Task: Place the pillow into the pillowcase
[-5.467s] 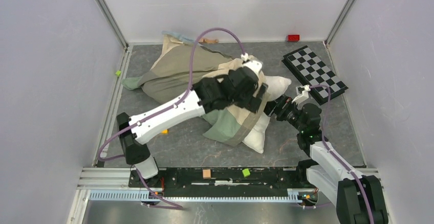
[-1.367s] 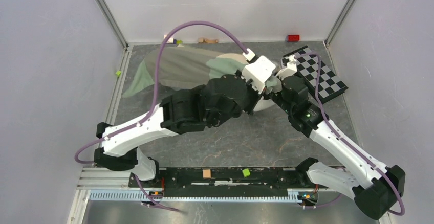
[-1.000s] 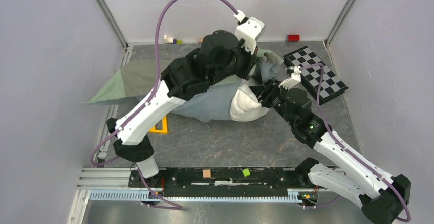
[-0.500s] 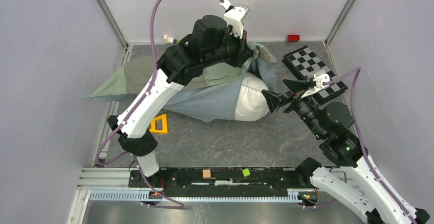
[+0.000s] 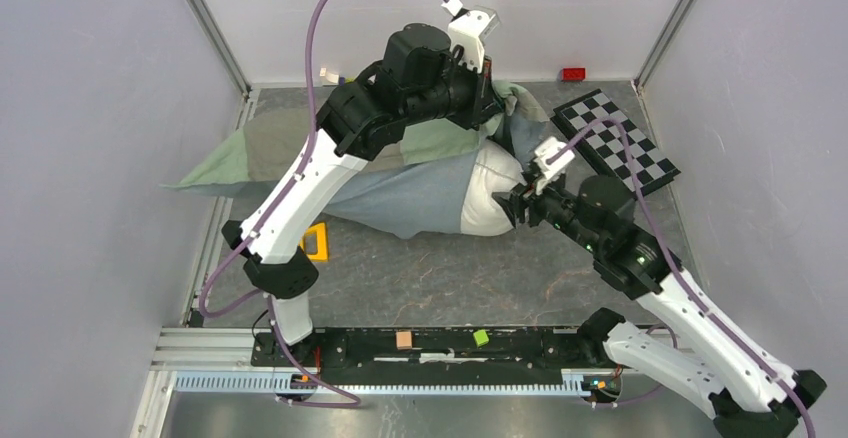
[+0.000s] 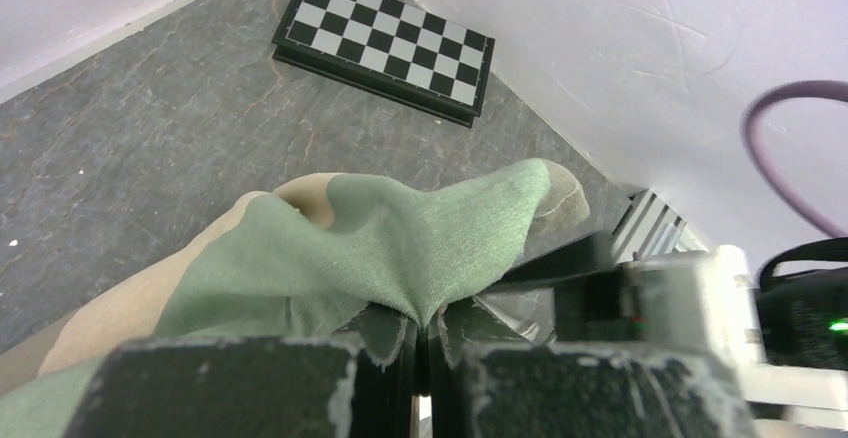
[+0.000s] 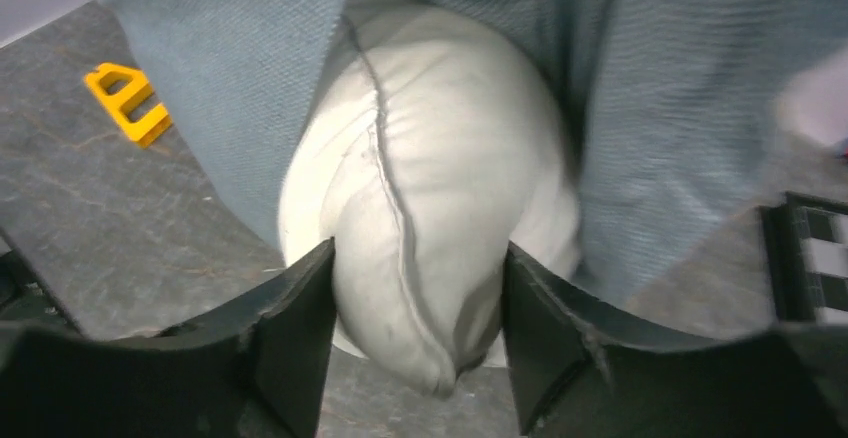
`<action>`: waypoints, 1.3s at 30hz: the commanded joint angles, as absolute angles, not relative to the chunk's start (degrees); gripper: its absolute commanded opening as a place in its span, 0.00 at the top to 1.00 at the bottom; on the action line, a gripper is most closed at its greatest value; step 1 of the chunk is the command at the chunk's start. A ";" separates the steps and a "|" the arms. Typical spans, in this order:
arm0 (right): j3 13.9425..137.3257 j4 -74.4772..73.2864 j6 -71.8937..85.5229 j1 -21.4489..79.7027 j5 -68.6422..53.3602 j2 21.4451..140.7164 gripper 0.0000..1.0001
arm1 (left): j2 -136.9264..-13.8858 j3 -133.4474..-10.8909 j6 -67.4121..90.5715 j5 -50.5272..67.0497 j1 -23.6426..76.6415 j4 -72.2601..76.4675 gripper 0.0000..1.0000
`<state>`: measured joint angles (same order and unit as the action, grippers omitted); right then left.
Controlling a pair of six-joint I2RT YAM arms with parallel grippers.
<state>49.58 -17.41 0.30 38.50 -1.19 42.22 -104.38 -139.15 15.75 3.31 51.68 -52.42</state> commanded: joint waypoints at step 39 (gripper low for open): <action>45.85 -11.49 26.18 16.34 -2.20 65.16 0.32 | -97.28 -99.67 20.15 -29.91 54.05 -48.39 0.11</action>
<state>42.37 -12.95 26.06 16.38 -1.91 69.28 -97.65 -101.32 19.68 -21.45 54.37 -50.70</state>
